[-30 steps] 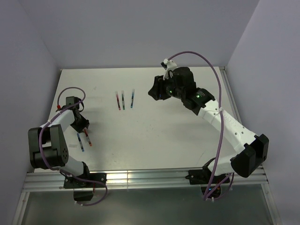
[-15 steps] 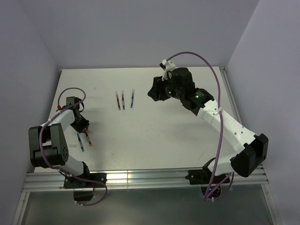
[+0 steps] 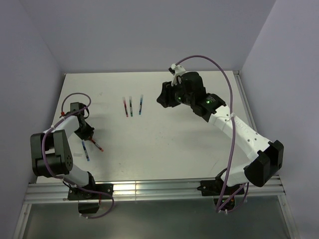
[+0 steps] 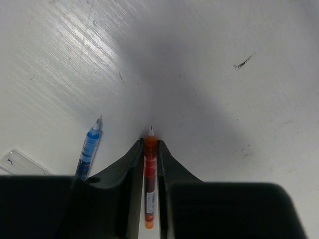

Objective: Insert the pens into the pen caps
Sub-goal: Pick up the pen from the center of the board.

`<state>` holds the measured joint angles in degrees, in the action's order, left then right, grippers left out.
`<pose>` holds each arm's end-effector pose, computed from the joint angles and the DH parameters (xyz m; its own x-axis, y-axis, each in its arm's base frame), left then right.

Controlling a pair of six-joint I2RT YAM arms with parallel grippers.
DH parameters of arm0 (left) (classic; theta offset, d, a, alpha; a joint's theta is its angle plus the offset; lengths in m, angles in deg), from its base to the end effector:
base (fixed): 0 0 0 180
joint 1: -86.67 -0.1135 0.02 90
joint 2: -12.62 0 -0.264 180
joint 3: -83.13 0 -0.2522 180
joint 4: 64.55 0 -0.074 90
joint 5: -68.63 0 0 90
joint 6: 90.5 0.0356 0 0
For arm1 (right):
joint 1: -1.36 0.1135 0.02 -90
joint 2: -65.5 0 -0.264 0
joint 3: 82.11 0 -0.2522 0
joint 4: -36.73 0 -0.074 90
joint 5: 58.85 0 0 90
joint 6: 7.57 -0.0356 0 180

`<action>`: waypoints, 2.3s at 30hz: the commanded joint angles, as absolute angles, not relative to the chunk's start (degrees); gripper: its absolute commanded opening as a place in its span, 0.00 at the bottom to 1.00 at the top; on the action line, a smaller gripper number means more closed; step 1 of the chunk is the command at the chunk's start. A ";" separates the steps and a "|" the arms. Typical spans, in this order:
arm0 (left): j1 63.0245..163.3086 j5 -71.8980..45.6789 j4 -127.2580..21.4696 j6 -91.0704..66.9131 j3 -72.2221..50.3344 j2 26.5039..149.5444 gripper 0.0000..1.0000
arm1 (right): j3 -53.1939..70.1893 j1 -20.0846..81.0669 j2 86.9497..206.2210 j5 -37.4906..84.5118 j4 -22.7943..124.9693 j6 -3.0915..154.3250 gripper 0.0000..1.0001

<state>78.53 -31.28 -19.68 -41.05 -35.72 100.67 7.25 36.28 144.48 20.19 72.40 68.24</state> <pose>0.2665 0.0443 0.1596 -0.5891 -0.7312 -0.3440 -0.7577 0.6477 -0.0792 0.2553 0.1865 0.3793 -0.4961 -0.0528 -0.8666 -0.6011 0.7411 0.2989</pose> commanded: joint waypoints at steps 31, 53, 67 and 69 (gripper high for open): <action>93.25 -18.65 -21.60 -45.04 -12.37 93.31 0.00 | 5.73 36.70 148.03 3.12 64.21 61.43 0.52; 106.00 -11.00 -29.26 -49.45 -1.46 93.39 0.00 | 3.10 38.63 157.08 1.70 56.29 54.04 0.58; 108.55 -9.51 -30.58 -49.89 -1.11 93.92 0.00 | 0.63 39.33 159.81 1.80 56.73 53.34 0.57; 109.08 -9.24 -31.10 -49.89 -1.20 94.00 0.00 | 0.64 39.33 159.99 1.62 56.73 53.34 0.56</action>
